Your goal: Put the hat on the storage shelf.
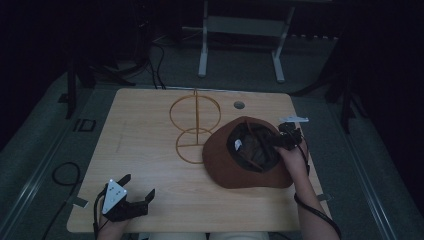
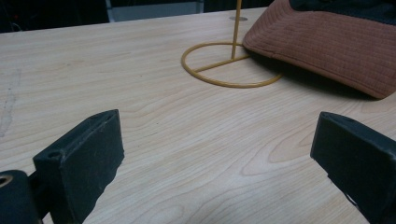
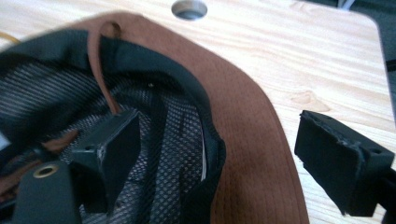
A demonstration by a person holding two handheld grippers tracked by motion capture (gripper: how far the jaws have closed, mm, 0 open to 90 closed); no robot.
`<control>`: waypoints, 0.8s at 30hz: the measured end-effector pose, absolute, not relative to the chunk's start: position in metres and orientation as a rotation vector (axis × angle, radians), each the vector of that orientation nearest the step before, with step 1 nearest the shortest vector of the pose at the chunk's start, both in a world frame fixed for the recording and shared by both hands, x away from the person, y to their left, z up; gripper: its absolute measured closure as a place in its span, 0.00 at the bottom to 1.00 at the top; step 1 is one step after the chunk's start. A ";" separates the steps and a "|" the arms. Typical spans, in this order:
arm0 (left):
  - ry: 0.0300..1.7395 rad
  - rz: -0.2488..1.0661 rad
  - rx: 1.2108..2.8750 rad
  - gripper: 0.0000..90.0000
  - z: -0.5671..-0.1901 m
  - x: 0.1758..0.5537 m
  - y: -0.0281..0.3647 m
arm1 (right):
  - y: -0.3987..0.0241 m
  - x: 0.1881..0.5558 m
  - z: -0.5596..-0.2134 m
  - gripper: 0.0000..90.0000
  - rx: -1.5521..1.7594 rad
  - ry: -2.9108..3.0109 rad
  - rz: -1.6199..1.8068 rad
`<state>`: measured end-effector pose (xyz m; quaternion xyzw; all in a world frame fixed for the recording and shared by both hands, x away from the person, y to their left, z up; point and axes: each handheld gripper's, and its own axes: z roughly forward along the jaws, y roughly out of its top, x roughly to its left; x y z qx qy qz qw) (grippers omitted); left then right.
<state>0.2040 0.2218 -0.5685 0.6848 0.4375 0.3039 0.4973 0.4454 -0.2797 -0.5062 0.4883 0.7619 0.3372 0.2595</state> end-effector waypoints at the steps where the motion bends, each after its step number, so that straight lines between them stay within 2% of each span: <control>1: 1.059 0.736 1.660 0.04 -0.568 0.204 0.222 | -0.279 0.447 -0.508 0.16 1.324 2.078 0.901; 7: 1.064 0.731 1.655 0.04 -0.569 0.204 0.224 | -0.268 0.454 -0.524 0.14 1.284 2.143 0.791; 10: 1.067 0.734 1.654 0.04 -0.569 0.204 0.224 | -0.263 0.455 -0.532 0.17 1.296 2.132 0.704; 13: 1.067 0.733 1.656 0.04 -0.569 0.204 0.224 | -0.263 0.454 -0.537 0.31 1.305 2.121 0.676; 15: 1.077 0.738 1.659 0.05 -0.569 0.204 0.224 | -0.262 0.453 -0.539 0.49 1.323 2.114 0.665; 16: 1.078 0.733 1.658 0.05 -0.569 0.205 0.225 | -0.260 0.453 -0.541 0.50 1.322 2.109 0.652; 24: 1.085 0.728 1.651 0.05 -0.570 0.205 0.226 | -0.253 0.445 -0.539 0.89 1.307 1.988 0.615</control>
